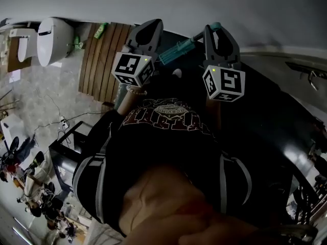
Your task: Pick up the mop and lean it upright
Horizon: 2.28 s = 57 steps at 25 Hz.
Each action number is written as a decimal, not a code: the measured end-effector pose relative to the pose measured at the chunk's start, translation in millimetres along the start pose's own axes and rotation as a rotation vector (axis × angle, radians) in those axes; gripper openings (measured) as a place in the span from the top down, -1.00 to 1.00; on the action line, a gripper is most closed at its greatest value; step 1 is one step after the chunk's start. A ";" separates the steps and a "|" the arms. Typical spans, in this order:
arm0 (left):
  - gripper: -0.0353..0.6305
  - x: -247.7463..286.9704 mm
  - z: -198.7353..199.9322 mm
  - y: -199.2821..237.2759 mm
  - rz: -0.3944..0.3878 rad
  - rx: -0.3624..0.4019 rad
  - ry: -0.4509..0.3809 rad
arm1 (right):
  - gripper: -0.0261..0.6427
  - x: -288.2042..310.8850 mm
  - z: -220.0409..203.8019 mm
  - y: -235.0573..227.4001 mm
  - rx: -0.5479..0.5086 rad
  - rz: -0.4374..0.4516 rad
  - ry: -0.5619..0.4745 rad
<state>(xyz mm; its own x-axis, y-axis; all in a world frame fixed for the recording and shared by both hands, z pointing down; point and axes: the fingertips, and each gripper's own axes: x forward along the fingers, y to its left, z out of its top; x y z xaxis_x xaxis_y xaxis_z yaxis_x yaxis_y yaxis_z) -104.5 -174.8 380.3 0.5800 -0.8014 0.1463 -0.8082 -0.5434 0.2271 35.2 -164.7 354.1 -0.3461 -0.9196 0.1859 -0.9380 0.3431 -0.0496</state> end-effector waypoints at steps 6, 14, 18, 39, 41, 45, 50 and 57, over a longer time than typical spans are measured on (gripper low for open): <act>0.78 -12.6 -3.0 17.9 0.005 -0.009 0.011 | 0.60 6.4 -5.8 18.3 -0.014 -0.007 0.034; 0.78 -4.8 7.8 54.1 -0.103 0.016 0.031 | 0.60 9.0 -11.3 32.1 0.005 -0.155 0.055; 0.78 -1.1 12.1 70.1 -0.169 0.024 0.053 | 0.60 14.6 -15.3 42.6 0.021 -0.222 0.071; 0.78 -16.7 29.6 180.6 -0.314 0.029 0.080 | 0.60 117.6 -18.6 122.9 0.062 -0.344 0.065; 0.78 -18.0 32.1 191.5 -0.309 0.026 0.078 | 0.60 126.8 -23.7 131.2 0.064 -0.341 0.082; 0.78 -19.8 31.4 208.1 -0.296 0.018 0.076 | 0.60 142.0 -40.1 145.3 0.063 -0.330 0.117; 0.78 -20.6 29.8 219.3 -0.286 -0.005 0.079 | 0.60 160.9 -66.4 152.7 0.066 -0.336 0.144; 0.78 -18.2 28.2 224.9 -0.275 -0.009 0.081 | 0.60 178.5 -87.5 155.3 0.054 -0.315 0.161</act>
<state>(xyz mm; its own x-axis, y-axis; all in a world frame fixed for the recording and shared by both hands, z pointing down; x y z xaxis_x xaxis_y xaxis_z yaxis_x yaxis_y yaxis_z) -299.8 -289.5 401.5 0.7840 -0.6012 0.1543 -0.6184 -0.7354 0.2770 -170.7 -258.8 465.5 -0.0363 -0.9352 0.3523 -0.9993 0.0326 -0.0165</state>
